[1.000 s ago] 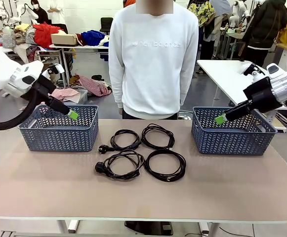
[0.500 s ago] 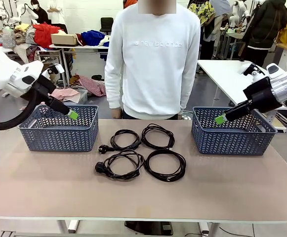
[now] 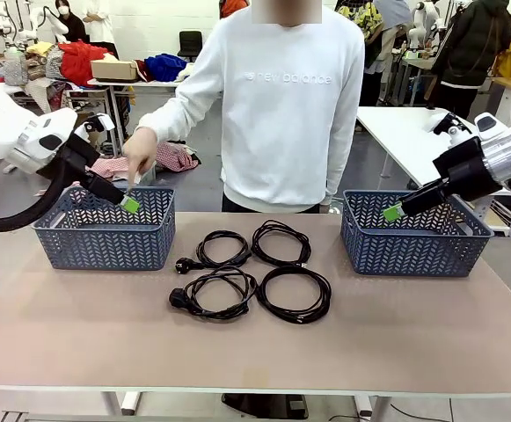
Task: Organize the cables according to human instructions.
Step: Pick up a bundle of cables and place it in the basket indicated by the human.
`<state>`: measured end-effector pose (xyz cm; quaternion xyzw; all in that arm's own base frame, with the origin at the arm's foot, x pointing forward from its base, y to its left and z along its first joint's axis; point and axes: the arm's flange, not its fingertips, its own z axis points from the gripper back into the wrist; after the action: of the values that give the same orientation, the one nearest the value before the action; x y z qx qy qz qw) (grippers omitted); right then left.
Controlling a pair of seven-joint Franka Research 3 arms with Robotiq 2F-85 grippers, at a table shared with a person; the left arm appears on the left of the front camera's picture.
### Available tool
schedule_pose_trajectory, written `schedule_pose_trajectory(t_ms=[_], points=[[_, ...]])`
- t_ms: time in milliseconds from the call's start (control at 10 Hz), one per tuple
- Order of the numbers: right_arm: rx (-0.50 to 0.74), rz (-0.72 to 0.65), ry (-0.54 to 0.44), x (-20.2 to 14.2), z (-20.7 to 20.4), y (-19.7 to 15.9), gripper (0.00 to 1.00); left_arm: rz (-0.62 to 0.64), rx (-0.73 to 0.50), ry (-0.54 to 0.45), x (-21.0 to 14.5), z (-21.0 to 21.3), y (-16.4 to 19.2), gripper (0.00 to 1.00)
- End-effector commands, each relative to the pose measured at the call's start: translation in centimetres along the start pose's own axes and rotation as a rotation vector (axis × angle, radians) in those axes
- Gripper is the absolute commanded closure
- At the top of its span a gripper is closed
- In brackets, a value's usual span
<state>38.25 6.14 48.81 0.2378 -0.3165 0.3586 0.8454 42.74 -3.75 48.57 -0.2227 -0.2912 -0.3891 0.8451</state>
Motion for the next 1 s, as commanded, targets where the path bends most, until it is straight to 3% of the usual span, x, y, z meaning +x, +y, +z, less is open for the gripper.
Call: schedule_pose_trajectory(t_ms=[0, 900], points=[[0.019, 0.021, -0.02, 0.08, -0.15, -0.48, 0.0, -0.014, -0.019, -0.031, -0.33, -0.02, 0.01, 0.0], [0.019, 0.021, -0.02, 0.08, -0.15, -0.48, 0.0, -0.014, -0.019, -0.031, -0.33, -0.02, 0.01, 0.0]])
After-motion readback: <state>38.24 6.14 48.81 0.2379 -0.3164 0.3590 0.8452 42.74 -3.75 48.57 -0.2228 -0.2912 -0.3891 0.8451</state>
